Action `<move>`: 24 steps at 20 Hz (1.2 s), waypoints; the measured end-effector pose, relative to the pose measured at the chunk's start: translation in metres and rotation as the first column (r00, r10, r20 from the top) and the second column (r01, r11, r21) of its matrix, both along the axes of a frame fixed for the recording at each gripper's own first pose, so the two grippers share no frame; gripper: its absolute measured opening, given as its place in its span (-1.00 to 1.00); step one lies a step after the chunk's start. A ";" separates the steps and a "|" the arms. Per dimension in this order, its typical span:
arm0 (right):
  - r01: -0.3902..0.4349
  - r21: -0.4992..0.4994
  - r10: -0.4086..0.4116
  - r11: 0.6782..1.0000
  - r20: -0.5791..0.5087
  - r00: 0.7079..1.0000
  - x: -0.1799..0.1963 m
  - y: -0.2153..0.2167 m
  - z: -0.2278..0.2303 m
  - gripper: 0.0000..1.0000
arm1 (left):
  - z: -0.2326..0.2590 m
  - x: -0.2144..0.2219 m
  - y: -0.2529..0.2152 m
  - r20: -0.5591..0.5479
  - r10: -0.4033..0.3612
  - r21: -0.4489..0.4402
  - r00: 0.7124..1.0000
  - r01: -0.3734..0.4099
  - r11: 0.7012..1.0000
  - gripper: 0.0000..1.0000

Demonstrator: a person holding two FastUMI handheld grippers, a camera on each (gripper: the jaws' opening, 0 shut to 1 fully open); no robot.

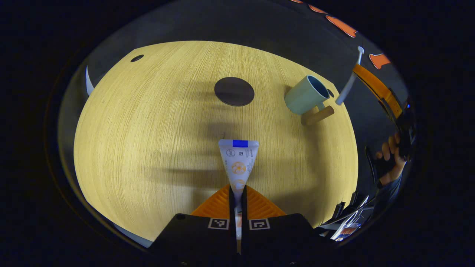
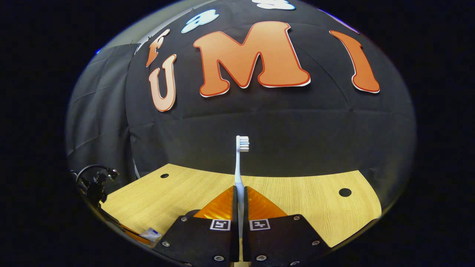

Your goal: Put the toothbrush and toothpaste on the desktop into the cup, then pick up the cup and place it on the coaster on the desktop.

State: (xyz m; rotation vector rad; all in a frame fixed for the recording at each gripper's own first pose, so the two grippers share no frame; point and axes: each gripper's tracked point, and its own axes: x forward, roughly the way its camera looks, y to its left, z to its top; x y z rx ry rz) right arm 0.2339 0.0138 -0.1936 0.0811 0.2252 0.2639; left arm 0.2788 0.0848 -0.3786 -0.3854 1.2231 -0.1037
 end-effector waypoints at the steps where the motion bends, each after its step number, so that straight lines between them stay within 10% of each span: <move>1: -0.001 0.005 0.001 1.000 0.021 1.000 0.008 0.000 0.000 -0.92 | 0.005 0.005 0.005 -0.003 0.007 0.000 1.000 -0.007 1.000 -0.90; 24: -0.010 -0.025 0.011 1.000 0.013 1.000 0.039 -0.011 -0.079 -0.82 | 0.062 0.056 -0.004 0.054 0.009 0.052 0.999 -0.012 0.999 -0.90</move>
